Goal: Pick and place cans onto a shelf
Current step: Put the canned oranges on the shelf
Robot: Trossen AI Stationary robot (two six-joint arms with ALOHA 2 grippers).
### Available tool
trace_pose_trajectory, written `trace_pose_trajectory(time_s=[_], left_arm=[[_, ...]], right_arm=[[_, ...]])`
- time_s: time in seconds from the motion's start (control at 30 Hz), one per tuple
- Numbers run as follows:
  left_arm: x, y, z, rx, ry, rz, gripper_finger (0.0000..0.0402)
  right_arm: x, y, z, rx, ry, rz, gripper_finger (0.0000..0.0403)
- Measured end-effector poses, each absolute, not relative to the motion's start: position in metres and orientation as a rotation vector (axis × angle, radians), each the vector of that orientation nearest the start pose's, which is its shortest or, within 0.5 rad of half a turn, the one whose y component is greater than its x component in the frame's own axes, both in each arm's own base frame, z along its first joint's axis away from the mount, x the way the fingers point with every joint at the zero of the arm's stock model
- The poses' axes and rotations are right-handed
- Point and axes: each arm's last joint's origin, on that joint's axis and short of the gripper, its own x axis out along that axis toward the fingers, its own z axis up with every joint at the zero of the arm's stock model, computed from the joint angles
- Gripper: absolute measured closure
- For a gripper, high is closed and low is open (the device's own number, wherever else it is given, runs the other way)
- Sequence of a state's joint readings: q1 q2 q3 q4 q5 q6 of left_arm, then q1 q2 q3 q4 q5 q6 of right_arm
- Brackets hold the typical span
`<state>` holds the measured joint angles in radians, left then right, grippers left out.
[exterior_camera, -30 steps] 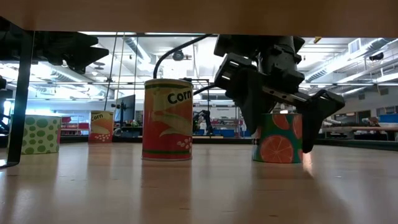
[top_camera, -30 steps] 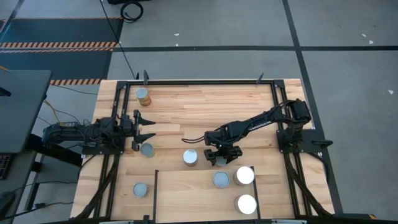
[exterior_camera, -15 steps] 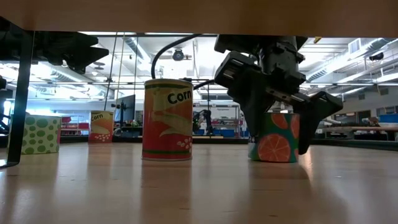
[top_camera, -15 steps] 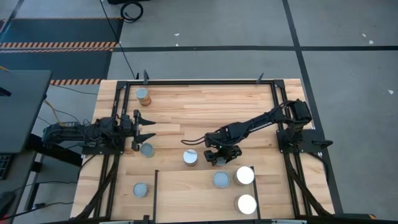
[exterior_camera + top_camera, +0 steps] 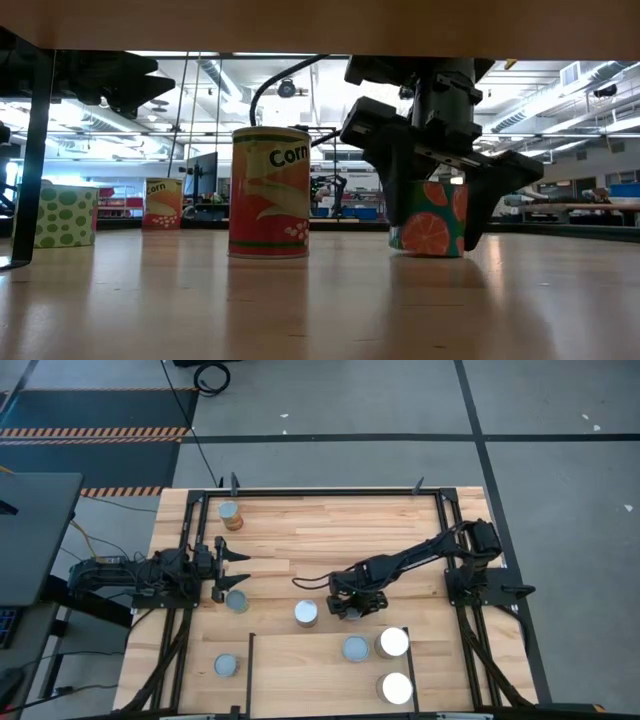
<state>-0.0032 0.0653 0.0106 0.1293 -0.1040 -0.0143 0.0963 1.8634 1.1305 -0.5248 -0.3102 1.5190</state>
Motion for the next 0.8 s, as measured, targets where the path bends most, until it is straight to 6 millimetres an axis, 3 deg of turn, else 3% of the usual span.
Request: trace_pose_trajectory(time_s=[0.13,0.4,0.6,0.8], left_arm=[[0.101,0.003,0.174,-0.018,-0.075,0.100,0.0152],[0.101,0.003,0.174,-0.018,-0.076,0.100,0.0152],[0.101,0.003,0.174,-0.018,-0.075,0.100,0.0152],[0.101,0.003,0.174,-0.018,-0.075,0.100,0.0152]], right_arm=[[0.339,0.040,0.158,1.371,1.252,-0.697,0.0116],[0.318,0.036,0.206,1.291,1.164,-0.650,0.0106],[0.298,0.029,0.262,1.238,0.945,-0.561,0.0117],[0.289,0.028,0.341,1.124,0.714,-0.427,0.0116]])
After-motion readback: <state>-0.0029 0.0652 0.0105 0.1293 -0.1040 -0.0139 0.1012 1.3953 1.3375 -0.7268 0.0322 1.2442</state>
